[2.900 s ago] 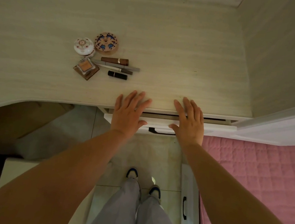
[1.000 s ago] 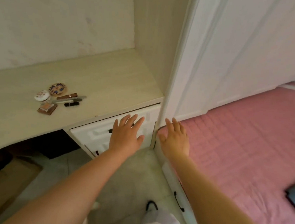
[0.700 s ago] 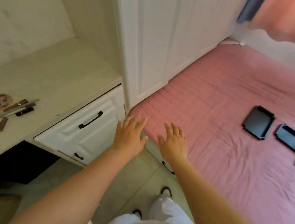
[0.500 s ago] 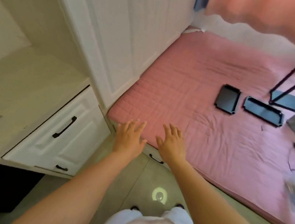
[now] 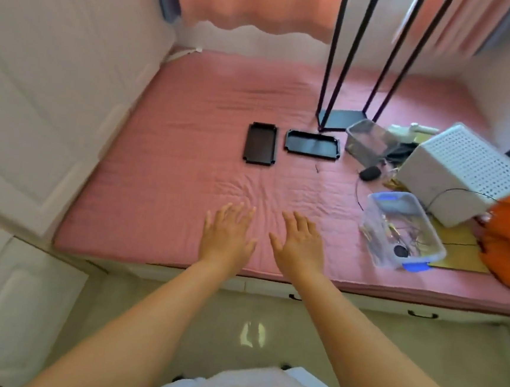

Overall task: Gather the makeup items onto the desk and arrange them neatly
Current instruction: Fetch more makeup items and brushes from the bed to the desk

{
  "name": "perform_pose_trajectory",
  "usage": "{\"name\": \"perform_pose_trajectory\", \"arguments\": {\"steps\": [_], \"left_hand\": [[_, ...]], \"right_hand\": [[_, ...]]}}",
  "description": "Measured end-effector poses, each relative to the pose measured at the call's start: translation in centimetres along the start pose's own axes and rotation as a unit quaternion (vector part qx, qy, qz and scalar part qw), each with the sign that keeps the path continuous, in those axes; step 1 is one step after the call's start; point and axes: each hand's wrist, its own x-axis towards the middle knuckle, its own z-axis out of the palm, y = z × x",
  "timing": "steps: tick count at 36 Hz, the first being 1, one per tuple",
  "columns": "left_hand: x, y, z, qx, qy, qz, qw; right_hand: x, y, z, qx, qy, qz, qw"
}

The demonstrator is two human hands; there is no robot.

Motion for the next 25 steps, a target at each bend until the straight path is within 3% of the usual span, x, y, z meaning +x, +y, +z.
{"name": "perform_pose_trajectory", "arguments": {"steps": [12, 25], "left_hand": [[6.9, 19.2, 4.1, -0.012, -0.030, 0.116, 0.993], [19.3, 30.2, 9.6, 0.006, -0.086, 0.248, 0.965]], "right_hand": [[1.2, 18.7, -6.1, 0.019, 0.021, 0.114, 0.993], [6.8, 32.1, -8.1, 0.025, -0.047, 0.263, 0.963]]}}
